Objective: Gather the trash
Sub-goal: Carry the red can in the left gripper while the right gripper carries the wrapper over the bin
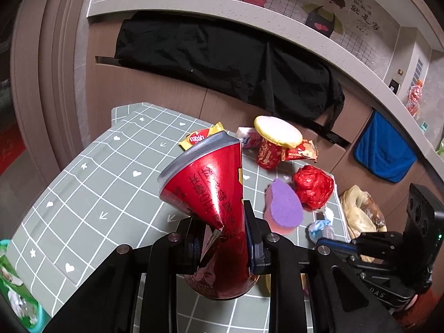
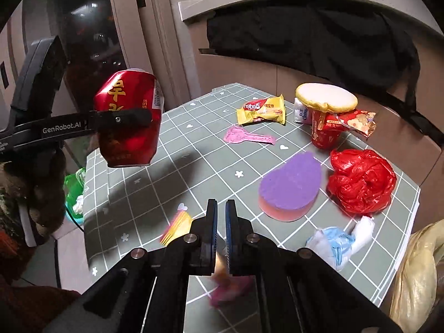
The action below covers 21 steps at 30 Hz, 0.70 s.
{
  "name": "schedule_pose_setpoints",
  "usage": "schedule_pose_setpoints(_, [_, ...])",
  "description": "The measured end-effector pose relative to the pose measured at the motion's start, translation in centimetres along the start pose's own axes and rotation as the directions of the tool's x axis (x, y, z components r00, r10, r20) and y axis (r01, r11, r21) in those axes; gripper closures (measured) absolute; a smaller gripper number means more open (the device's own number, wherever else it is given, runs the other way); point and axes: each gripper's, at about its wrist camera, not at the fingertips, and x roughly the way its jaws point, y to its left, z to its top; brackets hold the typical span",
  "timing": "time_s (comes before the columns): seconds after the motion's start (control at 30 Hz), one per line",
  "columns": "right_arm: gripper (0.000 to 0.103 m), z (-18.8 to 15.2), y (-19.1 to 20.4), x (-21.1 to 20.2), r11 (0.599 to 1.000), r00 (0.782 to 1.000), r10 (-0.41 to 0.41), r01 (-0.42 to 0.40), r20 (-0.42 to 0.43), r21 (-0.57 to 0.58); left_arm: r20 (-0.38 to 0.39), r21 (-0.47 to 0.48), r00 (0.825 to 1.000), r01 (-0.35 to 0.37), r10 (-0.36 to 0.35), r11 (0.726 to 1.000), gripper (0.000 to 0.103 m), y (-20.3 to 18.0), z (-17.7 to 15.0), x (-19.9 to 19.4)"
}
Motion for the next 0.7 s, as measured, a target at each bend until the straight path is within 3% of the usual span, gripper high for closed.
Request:
schedule_pose_setpoints(0.13, [0.089, -1.0, -0.3, 0.6, 0.996, 0.995, 0.085, -0.084, -0.047, 0.024, -0.020, -0.013, 1.000, 0.010, -0.010, 1.000, 0.078, 0.0, -0.4, 0.2])
schedule_pose_setpoints(0.17, [0.076, -1.3, -0.2, 0.9, 0.994, 0.992, 0.104, -0.103, -0.072, 0.024, -0.025, -0.014, 1.000, 0.011, -0.011, 1.000, 0.077, 0.0, -0.5, 0.2])
schedule_pose_setpoints(0.23, [0.061, -2.2, 0.2, 1.3, 0.993, 0.989, 0.114, -0.114, -0.099, 0.000, -0.028, -0.014, 1.000, 0.012, -0.012, 1.000, 0.077, -0.1, -0.7, 0.1])
schedule_pose_setpoints(0.47, [0.060, -4.8, -0.3, 2.7, 0.996, 0.981, 0.071, -0.079, -0.182, -0.039, -0.045, -0.037, 0.999, 0.019, -0.021, 0.999, 0.077, 0.6, -1.4, 0.5])
schedule_pose_setpoints(0.7, [0.057, -5.9, 1.4, 3.6, 0.988, 0.969, 0.111, -0.132, -0.222, -0.078, -0.060, -0.053, 0.998, 0.016, -0.019, 0.998, 0.077, 1.3, -2.0, 1.0])
